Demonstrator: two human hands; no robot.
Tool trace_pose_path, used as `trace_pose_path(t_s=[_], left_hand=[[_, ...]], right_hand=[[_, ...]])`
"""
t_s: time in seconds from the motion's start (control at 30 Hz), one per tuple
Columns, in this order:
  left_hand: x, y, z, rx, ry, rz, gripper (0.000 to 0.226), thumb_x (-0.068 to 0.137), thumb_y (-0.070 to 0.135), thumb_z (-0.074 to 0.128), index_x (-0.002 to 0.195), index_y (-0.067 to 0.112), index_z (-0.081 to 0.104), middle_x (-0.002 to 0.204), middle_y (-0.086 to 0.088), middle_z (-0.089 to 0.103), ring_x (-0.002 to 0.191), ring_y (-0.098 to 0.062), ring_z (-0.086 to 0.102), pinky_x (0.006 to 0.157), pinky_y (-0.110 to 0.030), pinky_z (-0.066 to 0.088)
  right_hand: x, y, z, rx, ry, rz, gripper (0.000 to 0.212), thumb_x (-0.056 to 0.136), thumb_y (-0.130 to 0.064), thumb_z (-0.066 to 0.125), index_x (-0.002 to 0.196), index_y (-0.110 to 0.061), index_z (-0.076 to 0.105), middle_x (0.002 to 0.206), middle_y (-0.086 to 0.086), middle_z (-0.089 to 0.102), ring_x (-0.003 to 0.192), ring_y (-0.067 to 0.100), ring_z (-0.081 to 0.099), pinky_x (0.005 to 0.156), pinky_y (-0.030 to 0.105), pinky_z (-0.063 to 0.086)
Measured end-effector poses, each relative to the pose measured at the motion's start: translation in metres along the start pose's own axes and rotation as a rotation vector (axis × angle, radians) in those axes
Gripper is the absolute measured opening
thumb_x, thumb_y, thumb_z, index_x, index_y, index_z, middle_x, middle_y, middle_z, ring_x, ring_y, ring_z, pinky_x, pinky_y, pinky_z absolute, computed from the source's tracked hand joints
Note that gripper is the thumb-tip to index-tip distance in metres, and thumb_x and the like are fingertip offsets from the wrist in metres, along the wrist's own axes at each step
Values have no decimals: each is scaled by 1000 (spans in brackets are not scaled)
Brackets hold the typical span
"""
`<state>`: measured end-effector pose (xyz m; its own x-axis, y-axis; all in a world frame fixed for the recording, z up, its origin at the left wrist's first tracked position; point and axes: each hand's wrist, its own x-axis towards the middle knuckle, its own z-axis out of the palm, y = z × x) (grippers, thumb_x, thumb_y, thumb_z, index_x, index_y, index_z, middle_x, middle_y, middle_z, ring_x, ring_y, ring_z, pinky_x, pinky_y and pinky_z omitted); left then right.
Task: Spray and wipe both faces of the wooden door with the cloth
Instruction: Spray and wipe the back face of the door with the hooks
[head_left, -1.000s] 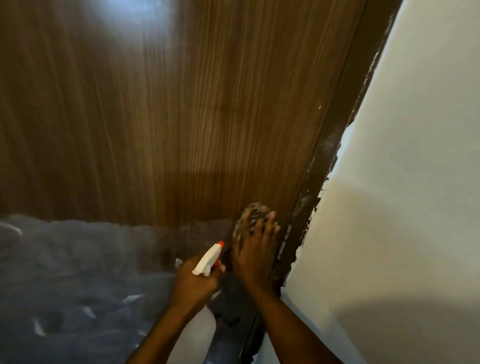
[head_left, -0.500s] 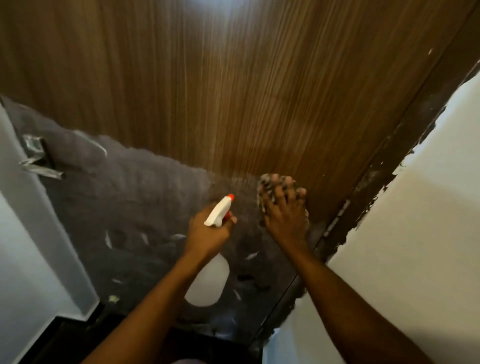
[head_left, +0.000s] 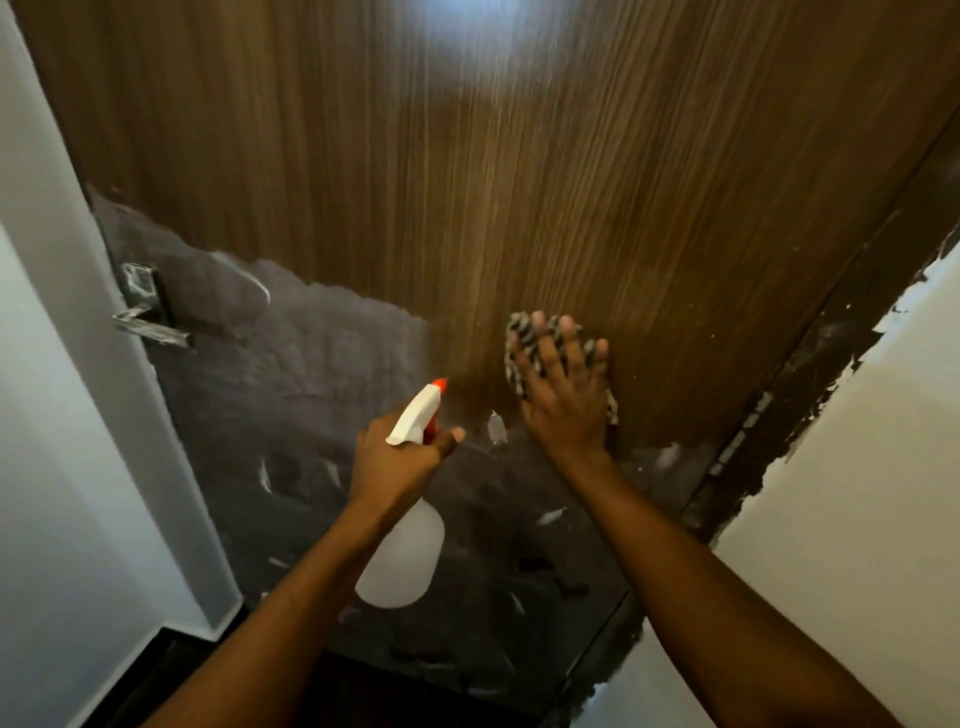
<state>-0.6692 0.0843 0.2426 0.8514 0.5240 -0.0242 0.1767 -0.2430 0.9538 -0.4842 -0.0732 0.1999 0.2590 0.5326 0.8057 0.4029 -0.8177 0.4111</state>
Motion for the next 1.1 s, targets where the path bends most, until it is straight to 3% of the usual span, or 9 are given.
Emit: trace_pose_path(t_s=[0.1,0.17,0.23,0.37,0.53,0.67,0.77,0.9,1.1], left_hand=[[-1,-10,-6,-21,-30,13,64,77,35,73,132,16,46,124,-4,56,110,-20,55,97,-36,45],[0,-16,-11,-17,-25,13,61,76,35,73,129,16,49,119,-3,59,109,-21,57,98,-40,47],[5,-23,-20,-25,-7,-6,58,76,37,72,125,16,51,114,-1,60,104,-20,59,96,-40,49],[12,-35,-45,-61,36,-30,35,81,27,70,108,21,50,90,8,56,73,-3,55,68,-11,45],[24,-30,-74,-53,91,-7,49,79,32,72,122,14,55,112,-4,62,100,-19,59,96,-41,49],[31,-35,-95,-35,129,15,54,78,37,72,126,20,53,117,-6,63,104,-26,62,94,-49,50],[42,-37,-117,-38,123,41,52,77,37,71,123,23,53,112,-4,64,95,-28,64,89,-48,53],[51,-39,-138,-45,78,61,52,79,31,71,127,22,54,108,-10,65,96,-34,64,89,-49,53],[57,-43,-169,-77,94,90,55,80,29,70,131,20,51,123,-3,60,110,-20,57,98,-38,48]], right_hand=[[-39,-4,10,50,-57,-226,72,93,-42,60,156,-26,27,165,6,11,153,32,1,121,57,-1],[-61,7,12,63,-53,-275,65,93,-37,59,153,-29,34,163,5,24,153,29,10,122,54,4],[-66,13,13,54,-33,-211,61,93,-38,56,152,-30,37,159,4,32,150,29,20,120,54,10],[-8,-23,12,24,87,95,55,96,-39,52,149,-27,44,158,9,35,148,34,24,118,60,12],[64,-93,24,88,70,-145,55,98,-33,56,150,-22,43,161,9,27,149,34,23,121,58,7],[28,-100,36,122,-50,-426,49,103,-34,47,150,-18,43,164,8,21,153,32,12,123,53,6],[23,-90,39,110,-4,-310,43,101,-33,48,142,-21,54,164,6,21,152,30,17,122,52,11],[73,-117,24,51,65,27,57,95,-35,52,150,-20,44,163,11,21,149,36,19,120,58,4],[128,-197,38,59,-19,-211,63,101,-33,49,157,-19,25,166,9,10,153,34,3,121,56,-5]])
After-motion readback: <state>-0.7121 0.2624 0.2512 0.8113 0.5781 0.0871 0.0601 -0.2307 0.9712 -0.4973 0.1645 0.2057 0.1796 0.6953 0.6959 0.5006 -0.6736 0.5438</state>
